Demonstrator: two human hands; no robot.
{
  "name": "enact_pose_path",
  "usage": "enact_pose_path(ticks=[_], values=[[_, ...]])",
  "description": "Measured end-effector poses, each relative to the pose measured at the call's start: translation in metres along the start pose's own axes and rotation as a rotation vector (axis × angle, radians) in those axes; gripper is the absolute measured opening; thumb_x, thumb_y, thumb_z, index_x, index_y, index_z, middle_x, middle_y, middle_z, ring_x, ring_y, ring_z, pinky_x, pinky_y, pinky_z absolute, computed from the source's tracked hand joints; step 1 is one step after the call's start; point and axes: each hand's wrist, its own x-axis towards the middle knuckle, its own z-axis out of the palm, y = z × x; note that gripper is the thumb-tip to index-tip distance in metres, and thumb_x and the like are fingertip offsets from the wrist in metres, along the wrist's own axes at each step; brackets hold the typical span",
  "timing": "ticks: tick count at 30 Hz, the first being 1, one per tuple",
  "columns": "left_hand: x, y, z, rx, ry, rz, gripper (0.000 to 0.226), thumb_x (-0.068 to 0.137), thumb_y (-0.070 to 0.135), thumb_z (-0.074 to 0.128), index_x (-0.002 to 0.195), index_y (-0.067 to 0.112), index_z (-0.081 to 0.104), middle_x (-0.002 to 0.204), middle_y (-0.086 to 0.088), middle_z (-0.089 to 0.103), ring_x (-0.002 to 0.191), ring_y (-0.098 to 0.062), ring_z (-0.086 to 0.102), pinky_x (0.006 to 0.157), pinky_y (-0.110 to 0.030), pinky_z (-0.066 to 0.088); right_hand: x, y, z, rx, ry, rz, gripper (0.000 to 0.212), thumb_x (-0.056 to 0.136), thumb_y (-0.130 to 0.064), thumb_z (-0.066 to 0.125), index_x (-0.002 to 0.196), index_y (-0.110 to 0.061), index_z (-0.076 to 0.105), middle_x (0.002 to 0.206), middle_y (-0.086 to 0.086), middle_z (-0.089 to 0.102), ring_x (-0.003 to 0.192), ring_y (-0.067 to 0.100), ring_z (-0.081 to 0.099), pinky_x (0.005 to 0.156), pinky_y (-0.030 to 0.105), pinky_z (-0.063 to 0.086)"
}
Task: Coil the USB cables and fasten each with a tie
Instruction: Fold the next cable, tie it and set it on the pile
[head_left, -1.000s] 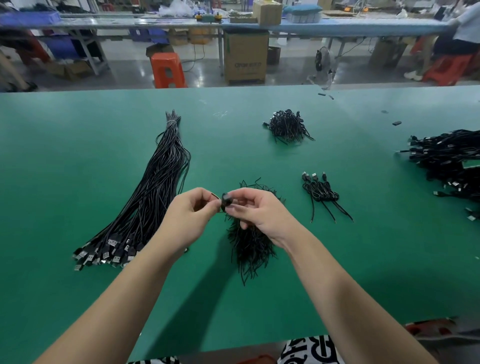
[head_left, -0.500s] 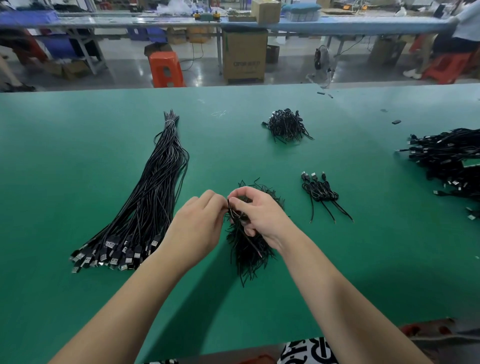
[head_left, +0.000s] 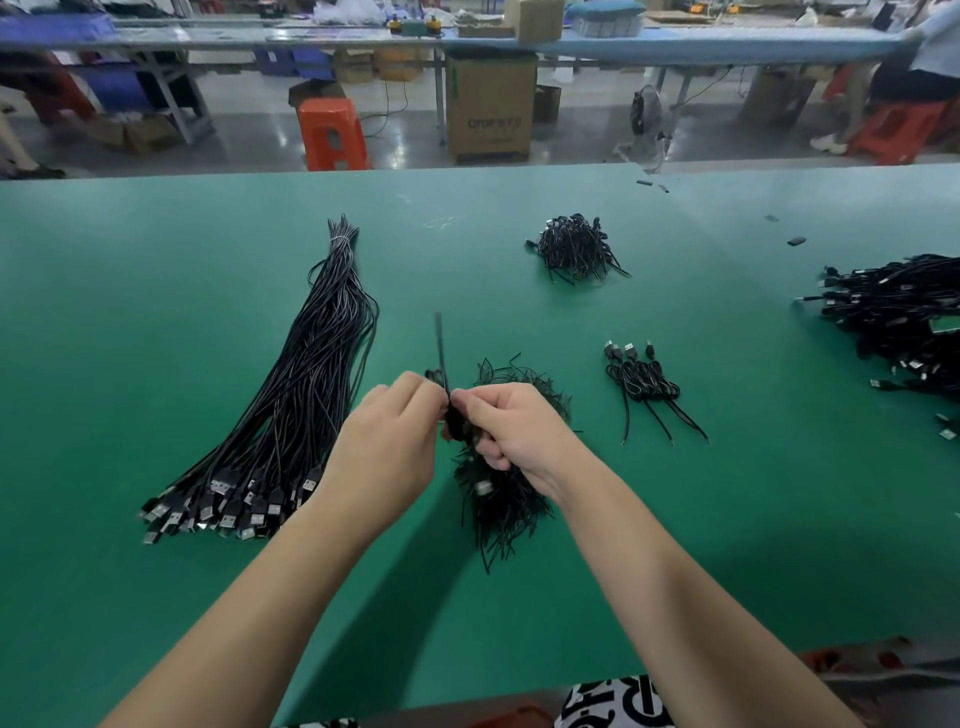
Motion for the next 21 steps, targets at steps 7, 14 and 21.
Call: enact_pose_path(ticks=[7,14,21], values=[[-0.004,0.002,0.002,-0.100,-0.052,-0.070,0.009,0.090,-0.003,0.063,0.091,0.006,0.062,0.085,-0.006,0.059,0.069,-0.027,0.054,0.065,-0.039,0.046,0.002,0.000,-0.003,0.059,0.016,0.031,0.009,0.099,-0.025,0.063,0.094,-0.020,0.069,0.078,0.012,0.075,0.053,0.014,0.052,0.046,0.024,0.040],[0.005,-0.011,0.007,-0.787,-0.063,-0.721,0.017,0.096,0.013,0.063,0.079,0.018,0.063,0.055,0.010,0.053,0.053,-0.010,0.042,0.054,-0.027,0.034,0.000,0.001,-0.004,0.079,-0.083,-0.072,0.027,0.091,0.002,0.069,0.109,-0.017,0.071,0.091,0.000,0.071,0.073,0.017,0.059,0.059,0.024,0.054],[0.003,0.000,0.005,-0.550,0.010,-0.495,0.014,0.097,0.012,0.059,0.085,0.017,0.057,0.064,0.015,0.053,0.059,-0.005,0.044,0.057,-0.018,0.035,0.001,0.000,-0.001,-0.166,0.104,-0.117,0.013,0.096,-0.035,0.066,0.086,-0.036,0.074,0.059,0.000,0.057,0.045,0.013,0.043,0.048,0.023,0.041]])
